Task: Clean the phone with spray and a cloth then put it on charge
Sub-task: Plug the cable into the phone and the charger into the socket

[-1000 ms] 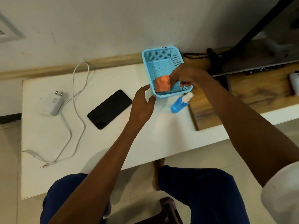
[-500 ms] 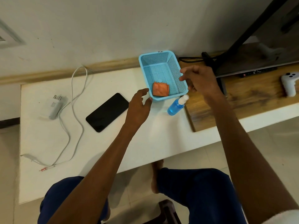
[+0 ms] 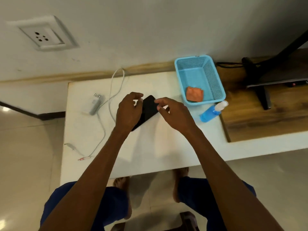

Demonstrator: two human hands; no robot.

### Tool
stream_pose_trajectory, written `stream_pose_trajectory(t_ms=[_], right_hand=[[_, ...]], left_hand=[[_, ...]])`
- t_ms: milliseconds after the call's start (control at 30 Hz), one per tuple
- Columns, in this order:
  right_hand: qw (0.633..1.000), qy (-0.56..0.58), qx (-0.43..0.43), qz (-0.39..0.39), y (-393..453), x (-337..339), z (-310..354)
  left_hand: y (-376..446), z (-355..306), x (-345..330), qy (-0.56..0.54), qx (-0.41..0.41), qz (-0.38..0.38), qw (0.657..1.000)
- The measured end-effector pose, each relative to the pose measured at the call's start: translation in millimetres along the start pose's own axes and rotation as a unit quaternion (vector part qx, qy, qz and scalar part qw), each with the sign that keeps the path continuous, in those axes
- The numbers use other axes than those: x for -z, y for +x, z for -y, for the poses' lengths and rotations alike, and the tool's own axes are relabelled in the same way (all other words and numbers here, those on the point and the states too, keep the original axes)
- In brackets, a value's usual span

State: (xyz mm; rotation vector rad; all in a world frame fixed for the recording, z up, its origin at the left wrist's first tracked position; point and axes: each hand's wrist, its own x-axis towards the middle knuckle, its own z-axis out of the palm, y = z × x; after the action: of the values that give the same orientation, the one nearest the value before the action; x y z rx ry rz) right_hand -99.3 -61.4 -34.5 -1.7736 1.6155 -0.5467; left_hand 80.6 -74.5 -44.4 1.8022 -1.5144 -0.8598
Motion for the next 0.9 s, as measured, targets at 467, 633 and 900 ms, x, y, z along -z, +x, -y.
stream_pose_trajectory(t_ms=[467,633,900], right_hand=[[0.943,-0.241,0.074,0.216,54.1,-70.6,-16.1],[0.952,-0.258,0.062,0.151,56.6,-69.8,-4.7],[0.938,-0.347,0.001,0.02,35.8,-103.8,42.1]], left_hand=[[-25.6,107.1,115.0,0.137,-0.004,-0.047,0.989],[-31.0,130.5,145.2,0.189,0.029,-0.002,0.982],[-47.0,157.6,183.9,0.203,0.084,0.082,0.972]])
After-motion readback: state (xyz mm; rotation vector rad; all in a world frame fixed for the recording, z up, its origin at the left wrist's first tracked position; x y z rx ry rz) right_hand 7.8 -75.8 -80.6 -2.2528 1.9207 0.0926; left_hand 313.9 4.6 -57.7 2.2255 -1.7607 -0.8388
